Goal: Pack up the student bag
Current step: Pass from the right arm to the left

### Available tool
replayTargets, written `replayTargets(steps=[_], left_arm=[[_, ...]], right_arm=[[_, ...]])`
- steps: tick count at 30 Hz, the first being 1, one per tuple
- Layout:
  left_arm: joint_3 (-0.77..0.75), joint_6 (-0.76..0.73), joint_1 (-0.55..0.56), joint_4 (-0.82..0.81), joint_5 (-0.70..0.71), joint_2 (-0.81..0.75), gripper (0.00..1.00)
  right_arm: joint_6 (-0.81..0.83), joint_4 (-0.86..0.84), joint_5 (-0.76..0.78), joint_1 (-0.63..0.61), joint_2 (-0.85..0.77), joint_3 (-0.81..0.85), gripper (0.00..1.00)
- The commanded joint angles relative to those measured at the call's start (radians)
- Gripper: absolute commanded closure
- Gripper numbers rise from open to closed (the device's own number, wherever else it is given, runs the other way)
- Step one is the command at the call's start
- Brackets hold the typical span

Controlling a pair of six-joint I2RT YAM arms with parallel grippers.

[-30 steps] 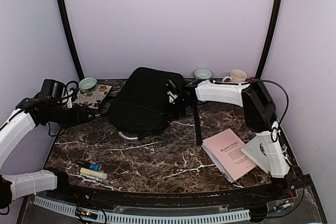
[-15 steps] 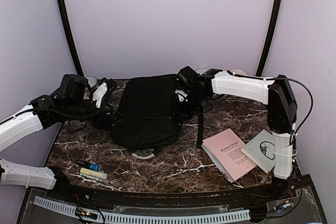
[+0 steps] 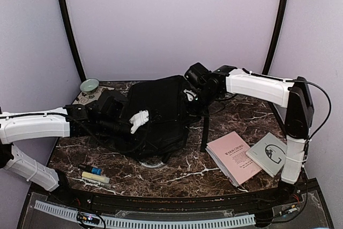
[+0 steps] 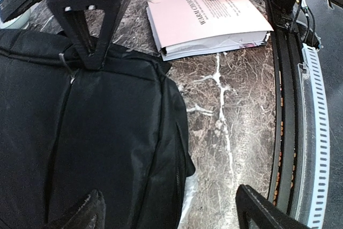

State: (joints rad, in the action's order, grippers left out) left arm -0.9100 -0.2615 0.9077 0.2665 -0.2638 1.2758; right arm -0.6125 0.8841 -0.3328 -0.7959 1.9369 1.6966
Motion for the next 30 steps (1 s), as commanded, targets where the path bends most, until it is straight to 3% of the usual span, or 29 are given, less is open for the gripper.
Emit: replayTargets(steps=[1, 14, 23, 27, 30], left_arm=[[-0.042, -0.049, 0.044, -0.065, -0.001, 0.029, 0.13], [-0.106, -0.128, 0.097, -0.172, 0.154, 0.176, 0.22], [-0.163, -0.129, 0.097, -0.197, 0.212, 0.223, 0.6], [-0.172, -0.106, 0.096, -0.197, 0.22, 0.22, 0.98], [-0.18, -0.069, 0.096, -0.203, 0.243, 0.217, 1.0]], right_arm=[[-0.064, -0.008, -0.079, -0.013, -0.037, 0.012, 1.0], [-0.114, 0.01, -0.168, -0.013, -0.05, 0.061, 1.0], [-0.096, 0.033, -0.127, -0.014, -0.065, 0.048, 1.0], [-0.088, 0.023, -0.116, -0.013, -0.076, 0.034, 1.0], [-0.084, 0.001, -0.119, -0.014, -0.09, 0.01, 0.97]])
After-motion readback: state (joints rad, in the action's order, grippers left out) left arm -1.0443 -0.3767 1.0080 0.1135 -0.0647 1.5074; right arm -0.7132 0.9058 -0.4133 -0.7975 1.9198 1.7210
